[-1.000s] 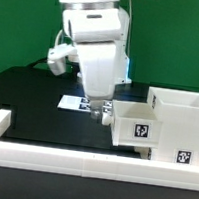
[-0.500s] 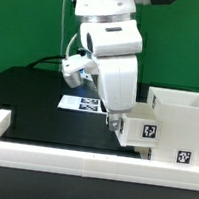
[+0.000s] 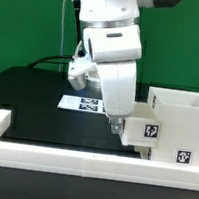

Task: Assemble drawer

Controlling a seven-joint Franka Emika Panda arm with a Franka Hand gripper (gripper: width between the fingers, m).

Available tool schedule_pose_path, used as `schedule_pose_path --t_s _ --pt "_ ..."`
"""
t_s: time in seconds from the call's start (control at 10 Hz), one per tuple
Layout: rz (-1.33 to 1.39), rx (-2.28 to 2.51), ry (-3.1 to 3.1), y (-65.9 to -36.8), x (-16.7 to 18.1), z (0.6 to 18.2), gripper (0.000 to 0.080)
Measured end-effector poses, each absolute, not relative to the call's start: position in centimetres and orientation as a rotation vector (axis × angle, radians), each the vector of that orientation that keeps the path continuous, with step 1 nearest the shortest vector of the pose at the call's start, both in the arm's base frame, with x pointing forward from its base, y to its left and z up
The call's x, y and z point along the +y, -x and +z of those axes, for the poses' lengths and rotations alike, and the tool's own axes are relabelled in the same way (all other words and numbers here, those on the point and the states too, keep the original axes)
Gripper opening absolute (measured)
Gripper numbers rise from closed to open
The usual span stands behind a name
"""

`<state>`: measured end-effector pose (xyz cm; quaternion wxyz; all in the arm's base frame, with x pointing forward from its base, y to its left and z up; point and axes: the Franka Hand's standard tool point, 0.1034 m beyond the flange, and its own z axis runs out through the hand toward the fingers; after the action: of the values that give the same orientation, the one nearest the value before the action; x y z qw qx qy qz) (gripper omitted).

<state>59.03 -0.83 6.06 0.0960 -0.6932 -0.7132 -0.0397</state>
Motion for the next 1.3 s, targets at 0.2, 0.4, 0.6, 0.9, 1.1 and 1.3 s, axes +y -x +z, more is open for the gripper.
schedule_pose_path --t_s 0.2,0.4,0.6,0.9,1.1,1.3 --pt "-0.114 -2.057 2.102 -59.1 0.3 6.2 0.0648" --pt "-0.113 -2.072 2.082 -59.3 1.6 6.4 0.0649" --pt "-0.117 -2.131 2.032 -59.5 2.4 6.3 0.0649" --pt "-0.112 -2.127 2.046 -59.6 1.9 6.5 0.0648" --pt "-0.093 -2.115 2.041 -59.4 2.0 6.6 0.0648" --pt "-0.090 -2.103 2.052 -59.4 2.6 6.2 0.0648"
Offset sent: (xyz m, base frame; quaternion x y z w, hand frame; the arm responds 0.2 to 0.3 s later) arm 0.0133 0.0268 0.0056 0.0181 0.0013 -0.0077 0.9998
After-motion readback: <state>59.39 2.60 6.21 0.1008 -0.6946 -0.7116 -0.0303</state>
